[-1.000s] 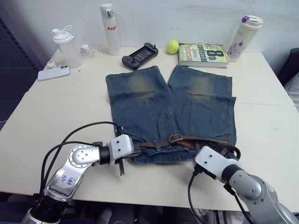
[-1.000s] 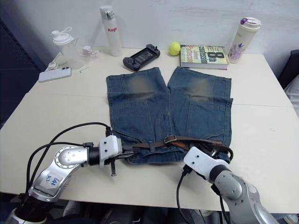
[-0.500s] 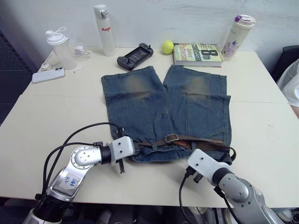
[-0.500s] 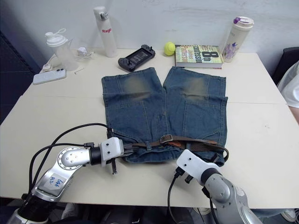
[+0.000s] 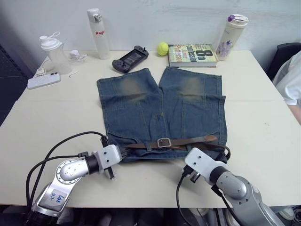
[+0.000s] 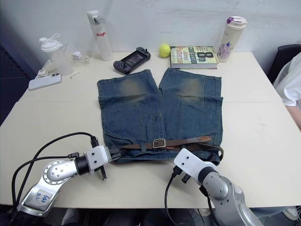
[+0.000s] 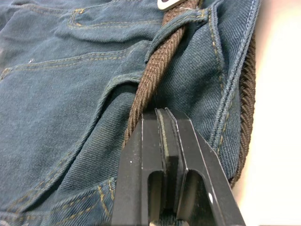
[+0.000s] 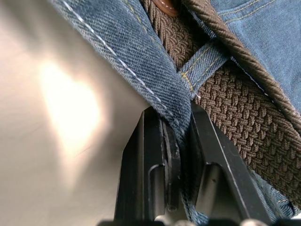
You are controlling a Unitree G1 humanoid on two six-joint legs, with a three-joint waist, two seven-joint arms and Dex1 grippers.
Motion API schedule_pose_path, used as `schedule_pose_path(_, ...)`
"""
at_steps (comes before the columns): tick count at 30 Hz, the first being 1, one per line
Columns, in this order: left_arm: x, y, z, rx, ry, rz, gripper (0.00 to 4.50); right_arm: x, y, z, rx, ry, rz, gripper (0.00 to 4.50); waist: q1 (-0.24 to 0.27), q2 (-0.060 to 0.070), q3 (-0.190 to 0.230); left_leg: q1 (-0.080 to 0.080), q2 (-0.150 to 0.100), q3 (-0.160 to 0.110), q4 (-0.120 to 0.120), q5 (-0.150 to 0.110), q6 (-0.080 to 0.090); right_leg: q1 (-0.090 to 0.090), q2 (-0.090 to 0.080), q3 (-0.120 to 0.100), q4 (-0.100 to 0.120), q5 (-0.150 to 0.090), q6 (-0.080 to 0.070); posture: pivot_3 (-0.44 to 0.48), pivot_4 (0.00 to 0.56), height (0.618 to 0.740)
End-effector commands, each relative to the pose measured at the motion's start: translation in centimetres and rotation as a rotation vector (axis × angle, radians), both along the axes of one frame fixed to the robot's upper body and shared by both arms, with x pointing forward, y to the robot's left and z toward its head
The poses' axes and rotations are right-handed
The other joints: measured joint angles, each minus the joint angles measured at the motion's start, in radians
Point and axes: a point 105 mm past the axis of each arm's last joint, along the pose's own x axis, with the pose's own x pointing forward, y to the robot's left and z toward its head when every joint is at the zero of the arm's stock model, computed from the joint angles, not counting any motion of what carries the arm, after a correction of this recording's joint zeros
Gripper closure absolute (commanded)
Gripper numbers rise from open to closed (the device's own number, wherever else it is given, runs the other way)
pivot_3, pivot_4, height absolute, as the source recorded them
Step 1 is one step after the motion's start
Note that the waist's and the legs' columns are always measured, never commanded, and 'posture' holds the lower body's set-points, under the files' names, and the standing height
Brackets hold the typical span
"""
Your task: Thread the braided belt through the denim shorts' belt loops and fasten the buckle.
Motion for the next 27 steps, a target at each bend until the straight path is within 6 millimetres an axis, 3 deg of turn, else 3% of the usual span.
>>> schedule_pose_path(1,-0.4,6.7,-6.2,0.095,0.258,0.295,4.5,0.3,-1.2,-0.1,-0.03,0.008,-0.046,4.48,0.0,0.006,-0.005,0.001,0.0,0.0,-0.002,0.0,0.0,0.0,0.0,0.0,0.0,0.0,0.0,0.0,0.15,0.74)
schedule_pose_path(8,-2.3,6.0,-6.9,-0.017,0.309,0.317,4.5,0.5,-1.2,-0.1,-0.032,0.008,-0.043,4.48,0.0,0.009,-0.008,0.003,0.001,0.0,-0.005,0.001,-0.001,0.0,0.001,0.0,0.001,-0.001,-0.001,0.0,0.15,0.74)
schedule_pose_path(15,-1.3,2.5,-2.1,-0.211,0.199,0.161,4.5,0.6,-0.7,0.3,-0.007,-0.003,-0.006,4.48,0.002,0.006,-0.016,0.003,0.001,0.0,-0.006,0.001,-0.001,0.0,0.001,0.001,0.0,-0.001,-0.002,0.0,0.15,0.74)
schedule_pose_path(20,-1.6,0.6,0.1,-0.266,0.209,0.042,4.5,0.4,-0.7,0.8,0.016,0.01,0.028,4.48,0.004,0.001,-0.013,0.001,0.001,0.0,-0.006,0.001,-0.001,-0.001,0.001,0.001,-0.001,-0.001,-0.002,0.0,0.15,0.74)
schedule_pose_path(21,-1.8,0.5,0.3,-0.261,0.221,0.016,4.17,0.5,-1.1,1.2,0.035,0.015,0.02,4.49,0.004,0.0,-0.012,0.001,0.0,0.0,-0.006,0.001,-0.001,-0.001,0.0,0.001,-0.001,-0.001,-0.002,0.0,0.15,0.74)
schedule_pose_path(24,-2.5,0.2,0.9,-0.25,0.253,-0.051,3.36,0.4,-2.2,2.1,0.078,0.036,0.009,3.21,0.006,-0.003,-0.007,0.0,0.0,0.0,-0.006,0.001,0.0,-0.001,0.0,0.001,-0.002,-0.001,-0.002,0.0,0.15,0.74)
schedule_pose_path(27,-2.9,0.1,2.1,-0.257,0.275,-0.108,2.03,-0.4,-2.9,2.8,0.117,0.104,0.055,1.77,0.007,-0.003,-0.001,-0.001,0.0,0.0,-0.006,0.001,0.0,-0.001,0.0,0.001,-0.002,-0.001,-0.002,0.0,0.15,0.74)
